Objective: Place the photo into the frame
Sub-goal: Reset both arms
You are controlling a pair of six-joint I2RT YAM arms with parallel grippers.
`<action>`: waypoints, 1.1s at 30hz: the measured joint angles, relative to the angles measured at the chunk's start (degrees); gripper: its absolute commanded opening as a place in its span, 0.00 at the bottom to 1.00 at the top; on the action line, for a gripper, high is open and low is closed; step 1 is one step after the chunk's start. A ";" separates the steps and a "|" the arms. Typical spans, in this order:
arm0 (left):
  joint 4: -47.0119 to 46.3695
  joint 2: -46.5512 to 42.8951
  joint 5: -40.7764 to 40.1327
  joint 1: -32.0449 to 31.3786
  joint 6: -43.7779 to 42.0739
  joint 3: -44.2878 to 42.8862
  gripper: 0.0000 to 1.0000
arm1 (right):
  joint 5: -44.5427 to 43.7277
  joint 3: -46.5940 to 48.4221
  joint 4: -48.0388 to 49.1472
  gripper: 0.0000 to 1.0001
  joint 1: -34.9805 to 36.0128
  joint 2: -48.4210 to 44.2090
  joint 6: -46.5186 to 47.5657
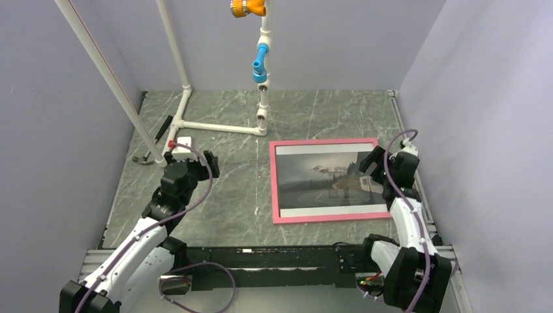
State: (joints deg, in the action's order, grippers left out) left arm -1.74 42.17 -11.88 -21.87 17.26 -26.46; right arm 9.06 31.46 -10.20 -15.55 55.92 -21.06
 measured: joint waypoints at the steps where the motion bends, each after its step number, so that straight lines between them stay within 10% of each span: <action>1: -1.84 -1.14 -3.15 0.00 -1.66 2.03 0.99 | -0.22 -3.15 3.19 1.00 0.00 -1.01 0.57; 9: -17.03 0.44 -15.39 1.22 -11.89 14.03 0.99 | -2.86 -24.20 33.46 1.00 0.04 0.85 4.48; 17: -41.20 18.25 -10.34 11.13 -17.68 19.58 0.99 | -5.77 -22.23 53.13 1.00 2.54 13.92 6.21; 33: -40.85 25.07 5.53 23.78 -14.78 11.80 0.99 | -16.92 -17.40 68.54 1.00 13.46 28.61 16.39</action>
State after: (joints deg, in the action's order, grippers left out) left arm -42.59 67.24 -6.35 1.91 2.48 -14.66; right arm -7.86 14.06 58.35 -2.09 84.53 -4.67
